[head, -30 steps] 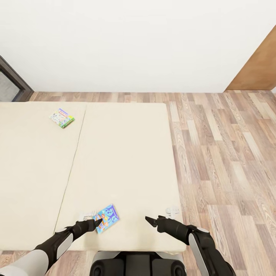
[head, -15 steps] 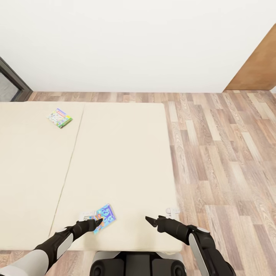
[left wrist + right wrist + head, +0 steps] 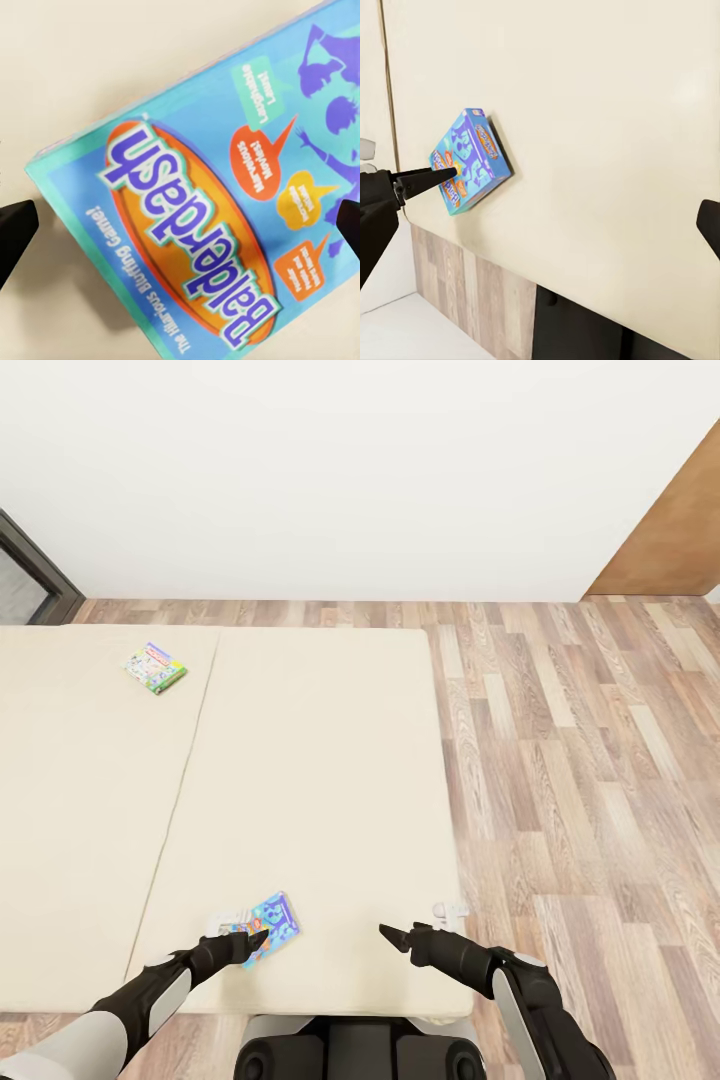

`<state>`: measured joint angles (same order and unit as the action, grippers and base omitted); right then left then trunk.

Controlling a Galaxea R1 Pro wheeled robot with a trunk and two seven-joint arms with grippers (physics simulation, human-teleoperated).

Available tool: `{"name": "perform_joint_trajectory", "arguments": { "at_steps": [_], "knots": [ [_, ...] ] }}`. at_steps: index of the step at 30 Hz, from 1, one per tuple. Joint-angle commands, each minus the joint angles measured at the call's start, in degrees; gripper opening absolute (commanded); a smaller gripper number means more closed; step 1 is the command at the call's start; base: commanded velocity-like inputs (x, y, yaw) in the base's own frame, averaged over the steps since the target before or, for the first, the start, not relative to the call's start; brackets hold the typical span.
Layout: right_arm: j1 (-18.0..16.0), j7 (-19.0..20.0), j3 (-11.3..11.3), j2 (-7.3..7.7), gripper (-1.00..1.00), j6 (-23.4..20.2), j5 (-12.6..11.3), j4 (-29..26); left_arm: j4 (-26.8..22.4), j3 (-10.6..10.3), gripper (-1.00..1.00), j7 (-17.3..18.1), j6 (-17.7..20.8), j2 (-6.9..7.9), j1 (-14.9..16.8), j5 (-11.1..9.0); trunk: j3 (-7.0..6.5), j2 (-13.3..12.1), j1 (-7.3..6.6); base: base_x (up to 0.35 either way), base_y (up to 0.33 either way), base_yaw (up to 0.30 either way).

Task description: Put all the toys in the child's room - the three board games (two on the bed and one on the table), the two jigsaw puzzles on the table, and the tennis ball on the table - inside the toy box on the table in the child's room.

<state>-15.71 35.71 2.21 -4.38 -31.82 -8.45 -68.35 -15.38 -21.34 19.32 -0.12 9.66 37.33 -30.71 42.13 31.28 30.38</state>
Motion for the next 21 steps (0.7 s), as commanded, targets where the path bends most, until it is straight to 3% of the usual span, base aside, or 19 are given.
{"name": "perform_joint_trajectory", "arguments": {
  "at_steps": [1,12,21],
  "knots": [
    [-0.02,0.13,0.17,-0.07,1.00,-0.43,-0.29,-0.03,0.00,-0.37,1.00,0.11,-0.02,0.04,0.03,-0.49,0.05,0.06,0.02,0.000,-0.002,0.000],
    [-0.02,0.11,0.17,-0.04,1.00,-0.43,-0.25,-0.03,-0.01,-0.37,1.00,0.11,-0.05,0.07,0.03,-0.49,0.05,0.06,0.02,0.000,-0.140,0.000],
    [-0.02,0.32,0.20,-0.02,1.00,-0.43,-0.28,-0.04,0.00,-0.37,1.00,0.11,-0.06,0.02,0.03,-0.49,0.05,0.06,0.02,0.000,-0.026,0.000]
  ]
}}
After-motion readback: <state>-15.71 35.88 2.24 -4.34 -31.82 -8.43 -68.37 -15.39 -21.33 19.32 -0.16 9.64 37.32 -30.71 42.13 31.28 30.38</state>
